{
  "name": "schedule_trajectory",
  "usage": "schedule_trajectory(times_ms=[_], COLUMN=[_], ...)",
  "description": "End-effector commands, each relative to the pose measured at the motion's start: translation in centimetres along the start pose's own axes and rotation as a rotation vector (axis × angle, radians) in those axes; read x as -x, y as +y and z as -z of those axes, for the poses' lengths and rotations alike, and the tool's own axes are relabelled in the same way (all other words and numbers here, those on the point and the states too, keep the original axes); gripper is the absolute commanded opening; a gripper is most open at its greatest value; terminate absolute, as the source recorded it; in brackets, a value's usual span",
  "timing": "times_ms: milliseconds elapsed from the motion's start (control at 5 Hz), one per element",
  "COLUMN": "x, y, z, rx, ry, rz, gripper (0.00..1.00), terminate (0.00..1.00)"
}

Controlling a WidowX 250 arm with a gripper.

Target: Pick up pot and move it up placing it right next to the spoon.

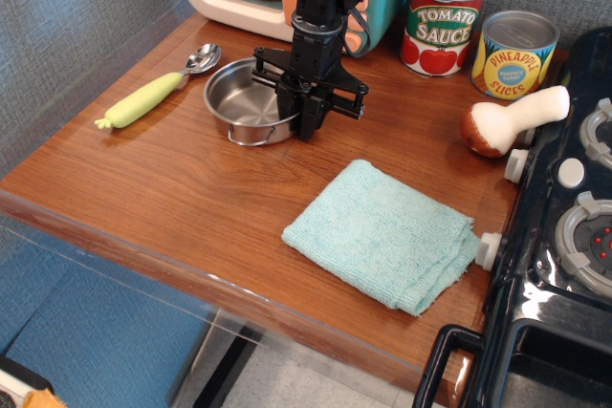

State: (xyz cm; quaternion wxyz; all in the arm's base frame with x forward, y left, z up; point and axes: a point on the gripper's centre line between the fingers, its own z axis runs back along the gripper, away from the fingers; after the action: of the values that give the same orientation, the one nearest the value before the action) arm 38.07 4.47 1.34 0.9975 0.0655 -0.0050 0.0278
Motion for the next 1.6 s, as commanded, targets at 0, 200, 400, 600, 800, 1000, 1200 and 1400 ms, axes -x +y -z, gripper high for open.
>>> schedule_trajectory(times_ms=[0, 200, 400, 600, 800, 1000, 1200, 1400], x=[0.0, 3.4, 6.7, 9.5, 10.7, 11.1, 11.2, 11.3], y=[0.0, 0.9, 2.6, 5.3, 6.4, 6.4, 5.9, 5.4], z=[-8.1, -10.6, -9.3, -7.2, -4.9, -3.0, -1.9, -0.3], rx=[0.068, 0.096, 0.058, 0.07, 0.091, 0.081, 0.088, 0.082], ry=[-0.179, -0.235, -0.204, -0.164, -0.123, -0.064, -0.031, 0.003], rz=[0.021, 0.02, 0.027, -0.032, -0.059, -0.047, -0.035, -0.023], gripper=[0.0, 0.0, 0.0, 0.0, 0.0, 0.0, 0.0, 0.0], terminate=[0.0, 0.0, 0.0, 0.0, 0.0, 0.0, 0.0, 0.0])
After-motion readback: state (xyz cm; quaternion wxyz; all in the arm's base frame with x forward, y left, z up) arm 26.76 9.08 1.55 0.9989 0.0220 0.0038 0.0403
